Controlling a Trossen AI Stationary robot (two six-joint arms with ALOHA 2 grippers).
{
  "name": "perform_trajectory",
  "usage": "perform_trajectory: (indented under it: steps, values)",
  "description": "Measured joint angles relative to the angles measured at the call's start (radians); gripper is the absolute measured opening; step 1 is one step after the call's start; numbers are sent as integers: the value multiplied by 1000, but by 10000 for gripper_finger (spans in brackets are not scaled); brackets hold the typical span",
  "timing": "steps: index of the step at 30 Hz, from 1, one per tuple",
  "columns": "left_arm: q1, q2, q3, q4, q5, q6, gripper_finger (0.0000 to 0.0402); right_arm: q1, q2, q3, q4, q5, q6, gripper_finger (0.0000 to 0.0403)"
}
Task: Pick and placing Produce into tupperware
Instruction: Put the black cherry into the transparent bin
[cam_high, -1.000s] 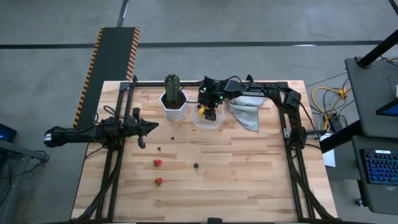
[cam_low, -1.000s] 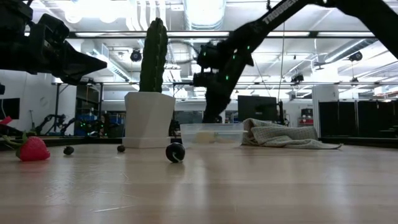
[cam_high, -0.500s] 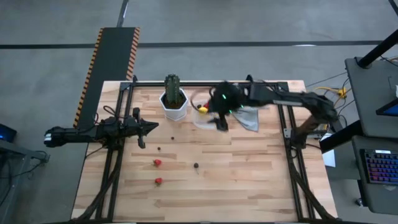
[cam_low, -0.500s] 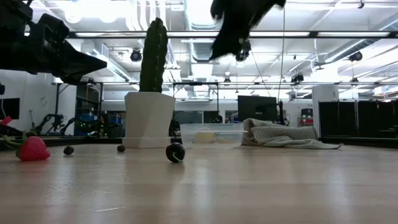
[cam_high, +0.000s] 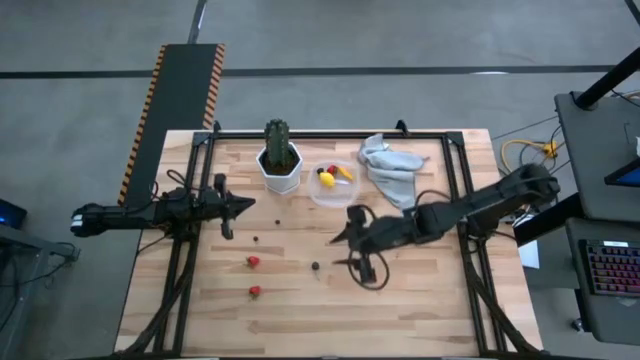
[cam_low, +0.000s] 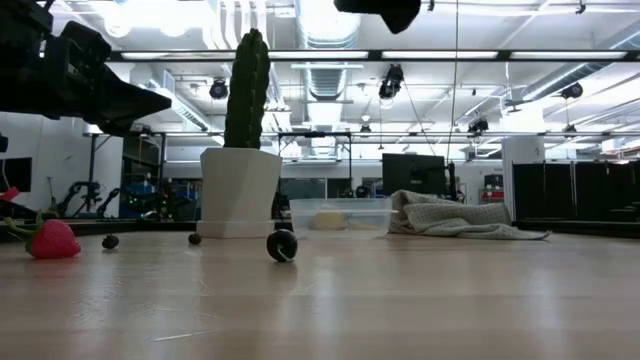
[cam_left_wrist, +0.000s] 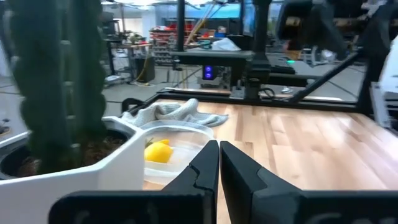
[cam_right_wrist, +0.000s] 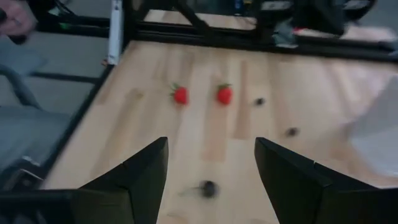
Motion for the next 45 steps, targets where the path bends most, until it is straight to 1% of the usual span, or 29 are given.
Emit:
perform_trajectory:
  steps: [2, 5, 10, 18, 21, 24, 32, 39, 45]
  values:
    - [0, 0, 0, 0, 29, -2, 0, 11, 30, -9, 37, 0, 39, 233]
    - [0, 0, 0, 0, 58, -2, 0, 12, 72, -12, 49, 2, 75, 232]
    - [0, 0, 0, -1, 70, -2, 0, 11, 154, 34, 55, 3, 139, 227]
    - [-1, 0, 0, -3, 128, -1, 0, 14, 283, 131, 49, 2, 139, 226]
    - [-1, 1, 0, -3, 148, -1, 0, 14, 328, 161, 4, 2, 138, 226]
    - [-1, 0, 0, -3, 155, -3, 0, 11, 376, 181, -48, 4, 139, 226]
    - [-1, 0, 0, -4, 155, -5, 0, 6, 492, 203, -52, 28, 130, 226]
    - [0, 0, 0, -3, 155, -5, 0, -8, 553, 213, -57, 29, 131, 226]
    - [0, 0, 0, -3, 154, -5, 0, -26, 557, 208, -56, 29, 132, 226]
